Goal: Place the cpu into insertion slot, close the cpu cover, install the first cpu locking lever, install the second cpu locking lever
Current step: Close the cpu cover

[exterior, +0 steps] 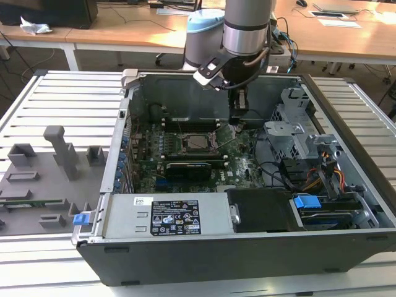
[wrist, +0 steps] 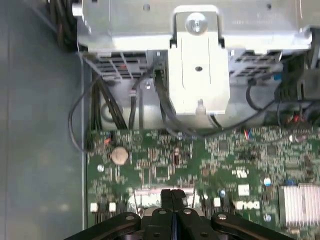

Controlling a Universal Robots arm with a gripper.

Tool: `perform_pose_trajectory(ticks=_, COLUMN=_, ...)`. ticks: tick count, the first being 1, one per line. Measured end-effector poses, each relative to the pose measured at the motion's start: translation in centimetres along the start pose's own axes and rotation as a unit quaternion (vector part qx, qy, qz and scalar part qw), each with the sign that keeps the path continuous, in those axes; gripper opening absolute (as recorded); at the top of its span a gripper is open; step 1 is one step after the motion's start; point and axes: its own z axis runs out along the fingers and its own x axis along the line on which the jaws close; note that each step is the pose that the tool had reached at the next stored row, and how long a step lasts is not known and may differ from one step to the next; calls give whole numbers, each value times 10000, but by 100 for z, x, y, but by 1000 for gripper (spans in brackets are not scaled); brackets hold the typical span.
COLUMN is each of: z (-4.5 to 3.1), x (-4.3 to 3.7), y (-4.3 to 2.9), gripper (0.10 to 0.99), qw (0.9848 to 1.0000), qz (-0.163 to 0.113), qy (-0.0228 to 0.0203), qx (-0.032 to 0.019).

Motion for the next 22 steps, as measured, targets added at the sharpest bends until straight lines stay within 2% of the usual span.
perform_pose_trajectory(ticks=4, z=57, x=5, y=128, gripper=106, qw=10000, qz=-1, qy=-2, qx=41)
perform_pose_trajectory(ticks=6, z=108, x=7, y=185, gripper=106, qw=10000, qz=-1, qy=-5, qx=83)
perform_pose_trajectory(ticks=14, z=263, x=11, y=237, gripper=106, qw=9998, qz=-3, qy=-14, qx=211)
perform_pose_trajectory(ticks=19, z=277, x=11, y=238, gripper=106, qw=9997, qz=-3, qy=-15, qx=225)
perform_pose_trajectory(ticks=20, z=279, x=11, y=239, gripper=106, qw=9997, qz=-4, qy=-15, qx=255)
perform_pose_trajectory(ticks=21, z=280, x=11, y=241, gripper=106, qw=9995, qz=-5, qy=-18, qx=331)
perform_pose_trajectory(ticks=22, z=282, x=12, y=248, gripper=106, qw=9987, qz=-6, qy=-25, qx=515)
